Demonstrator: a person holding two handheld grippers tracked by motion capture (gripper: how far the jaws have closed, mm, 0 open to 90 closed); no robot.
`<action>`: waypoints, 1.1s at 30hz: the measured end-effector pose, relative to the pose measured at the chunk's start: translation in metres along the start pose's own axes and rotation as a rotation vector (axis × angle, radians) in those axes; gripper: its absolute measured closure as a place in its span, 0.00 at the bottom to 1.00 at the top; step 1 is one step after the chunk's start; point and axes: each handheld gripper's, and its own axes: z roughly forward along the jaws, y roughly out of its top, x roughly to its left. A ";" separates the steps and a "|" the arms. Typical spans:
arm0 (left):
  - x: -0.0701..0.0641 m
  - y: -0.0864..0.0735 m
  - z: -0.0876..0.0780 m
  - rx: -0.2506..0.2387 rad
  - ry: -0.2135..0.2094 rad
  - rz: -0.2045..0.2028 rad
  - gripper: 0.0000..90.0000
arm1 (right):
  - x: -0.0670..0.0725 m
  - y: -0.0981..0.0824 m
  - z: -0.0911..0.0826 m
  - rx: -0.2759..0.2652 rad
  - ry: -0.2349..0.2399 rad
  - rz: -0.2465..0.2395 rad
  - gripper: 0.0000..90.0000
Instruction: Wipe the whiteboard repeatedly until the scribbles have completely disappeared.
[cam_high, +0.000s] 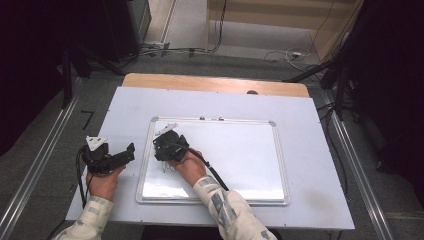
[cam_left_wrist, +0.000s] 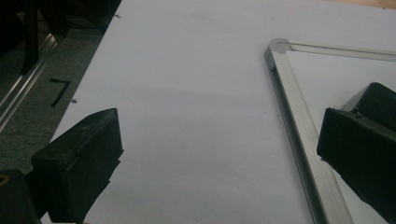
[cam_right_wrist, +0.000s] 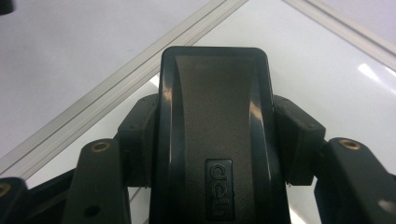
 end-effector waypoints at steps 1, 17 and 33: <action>0.000 0.000 0.000 -0.002 0.000 -0.001 0.00 | 0.000 -0.001 -0.001 0.000 0.005 -0.004 0.43; 0.001 0.000 0.001 0.001 -0.002 -0.002 0.01 | -0.019 0.002 0.002 -0.010 -0.018 0.063 0.42; -0.001 0.000 0.001 0.000 -0.001 -0.001 0.00 | 0.004 -0.006 -0.004 -0.023 0.009 -0.011 0.43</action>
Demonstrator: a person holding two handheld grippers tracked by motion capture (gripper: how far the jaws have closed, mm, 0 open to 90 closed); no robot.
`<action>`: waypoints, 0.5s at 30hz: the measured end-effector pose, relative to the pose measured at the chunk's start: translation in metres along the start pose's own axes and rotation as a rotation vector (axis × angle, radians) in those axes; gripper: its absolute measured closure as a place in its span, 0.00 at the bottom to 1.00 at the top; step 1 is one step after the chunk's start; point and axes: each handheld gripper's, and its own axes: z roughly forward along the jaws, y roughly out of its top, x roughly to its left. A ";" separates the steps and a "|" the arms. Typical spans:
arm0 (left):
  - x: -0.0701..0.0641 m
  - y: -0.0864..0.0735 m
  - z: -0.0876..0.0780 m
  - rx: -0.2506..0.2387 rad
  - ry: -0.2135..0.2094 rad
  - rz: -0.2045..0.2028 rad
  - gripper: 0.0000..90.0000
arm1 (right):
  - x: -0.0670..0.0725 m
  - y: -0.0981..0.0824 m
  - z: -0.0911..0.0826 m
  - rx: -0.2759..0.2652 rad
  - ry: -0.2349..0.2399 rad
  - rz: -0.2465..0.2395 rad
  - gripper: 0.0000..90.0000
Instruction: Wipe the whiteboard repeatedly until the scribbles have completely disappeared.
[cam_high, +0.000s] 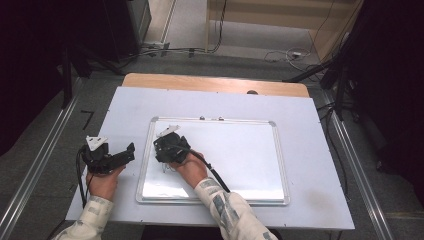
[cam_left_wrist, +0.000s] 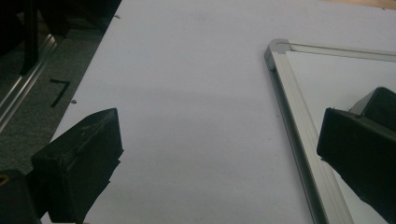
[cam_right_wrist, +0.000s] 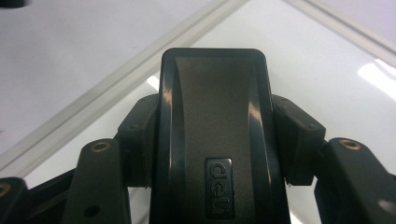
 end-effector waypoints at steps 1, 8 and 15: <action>0.000 0.000 0.000 0.001 -0.001 0.001 0.01 | 0.004 -0.001 -0.001 0.002 0.005 -0.009 0.43; 0.000 0.000 -0.001 -0.002 -0.002 0.004 0.01 | 0.001 -0.001 -0.001 -0.001 -0.009 0.011 0.44; 0.000 0.000 0.000 -0.001 -0.001 0.001 0.00 | 0.004 -0.002 -0.002 0.006 -0.016 0.005 0.44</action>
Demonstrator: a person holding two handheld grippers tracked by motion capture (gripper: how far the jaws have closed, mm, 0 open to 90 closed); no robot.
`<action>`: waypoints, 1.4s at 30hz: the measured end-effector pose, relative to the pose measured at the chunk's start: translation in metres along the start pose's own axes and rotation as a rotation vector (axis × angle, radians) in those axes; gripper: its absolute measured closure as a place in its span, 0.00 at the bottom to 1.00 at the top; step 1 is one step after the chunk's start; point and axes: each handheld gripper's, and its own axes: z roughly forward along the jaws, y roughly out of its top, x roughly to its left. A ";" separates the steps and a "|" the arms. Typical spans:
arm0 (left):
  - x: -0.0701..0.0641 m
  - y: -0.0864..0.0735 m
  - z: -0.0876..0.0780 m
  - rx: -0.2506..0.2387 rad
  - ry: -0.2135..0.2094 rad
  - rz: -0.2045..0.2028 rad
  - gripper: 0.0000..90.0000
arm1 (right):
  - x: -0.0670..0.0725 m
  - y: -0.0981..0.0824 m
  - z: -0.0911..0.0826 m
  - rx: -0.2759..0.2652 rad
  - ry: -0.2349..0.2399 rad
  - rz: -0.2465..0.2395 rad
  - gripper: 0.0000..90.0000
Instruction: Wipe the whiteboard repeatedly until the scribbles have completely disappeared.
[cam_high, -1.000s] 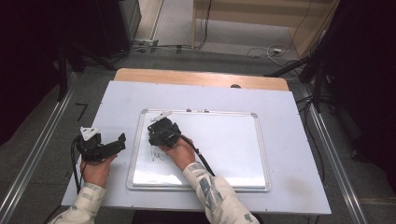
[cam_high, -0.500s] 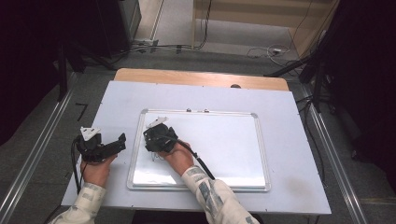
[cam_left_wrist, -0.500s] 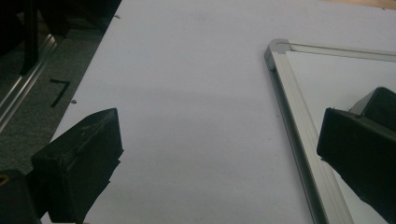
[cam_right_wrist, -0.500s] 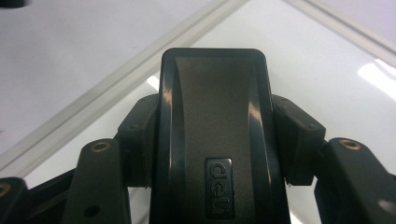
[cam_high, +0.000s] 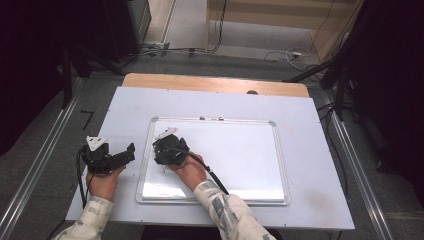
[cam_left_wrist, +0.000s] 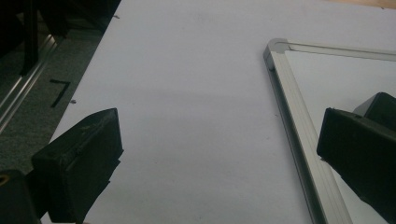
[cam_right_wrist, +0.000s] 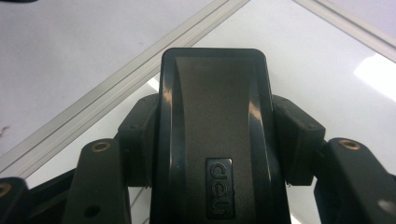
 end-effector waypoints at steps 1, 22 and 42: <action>0.000 0.000 0.000 0.000 0.000 -0.001 0.00 | 0.003 -0.002 -0.001 -0.002 0.008 -0.011 0.44; 0.000 0.000 0.001 0.002 0.004 0.001 0.00 | 0.007 -0.011 -0.009 -0.003 0.009 -0.011 0.43; 0.000 0.000 0.001 0.000 0.007 -0.004 0.01 | 0.038 -0.021 -0.019 -0.002 0.071 -0.070 0.43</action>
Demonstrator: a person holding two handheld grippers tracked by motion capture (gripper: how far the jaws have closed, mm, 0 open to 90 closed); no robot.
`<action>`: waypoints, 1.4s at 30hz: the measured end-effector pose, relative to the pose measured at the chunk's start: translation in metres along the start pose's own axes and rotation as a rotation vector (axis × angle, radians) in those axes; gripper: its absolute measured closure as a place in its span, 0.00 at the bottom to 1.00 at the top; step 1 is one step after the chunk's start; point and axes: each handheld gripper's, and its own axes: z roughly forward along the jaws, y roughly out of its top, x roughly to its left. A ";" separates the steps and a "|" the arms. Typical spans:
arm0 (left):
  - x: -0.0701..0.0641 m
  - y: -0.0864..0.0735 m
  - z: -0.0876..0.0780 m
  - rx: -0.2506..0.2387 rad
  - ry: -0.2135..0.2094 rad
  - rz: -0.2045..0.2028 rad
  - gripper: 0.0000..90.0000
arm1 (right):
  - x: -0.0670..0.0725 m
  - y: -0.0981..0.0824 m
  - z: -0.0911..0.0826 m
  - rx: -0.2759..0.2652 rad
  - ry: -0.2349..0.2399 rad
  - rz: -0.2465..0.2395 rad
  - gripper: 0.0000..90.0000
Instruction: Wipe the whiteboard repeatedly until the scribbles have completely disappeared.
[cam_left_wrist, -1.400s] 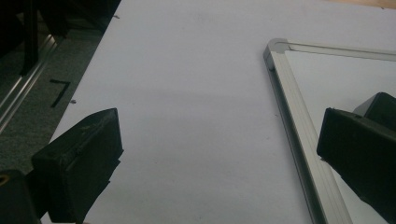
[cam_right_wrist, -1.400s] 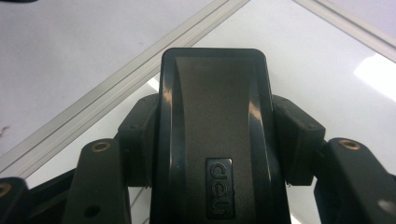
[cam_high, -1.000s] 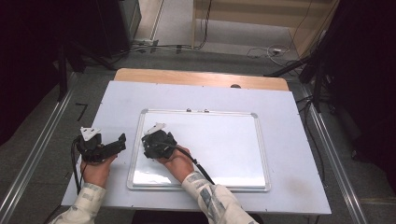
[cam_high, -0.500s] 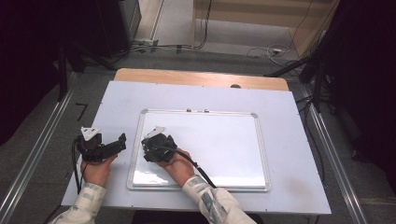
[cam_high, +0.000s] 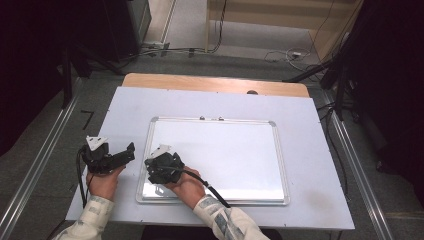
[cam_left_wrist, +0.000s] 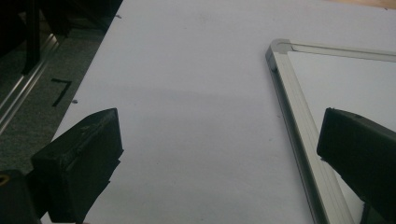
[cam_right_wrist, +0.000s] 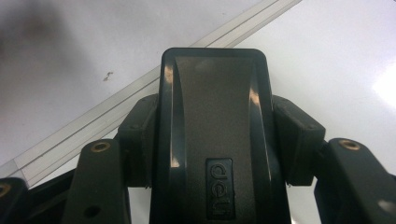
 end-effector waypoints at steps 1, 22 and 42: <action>0.000 0.000 0.000 0.001 0.000 0.000 0.00 | -0.001 0.000 0.001 -0.004 0.000 -0.012 0.43; 0.001 0.000 0.000 -0.001 -0.004 -0.005 0.01 | -0.075 0.014 0.013 0.011 -0.130 0.147 0.43; -0.001 0.000 0.002 0.005 0.002 0.005 0.00 | -0.130 -0.040 -0.096 -0.139 -0.230 0.324 0.43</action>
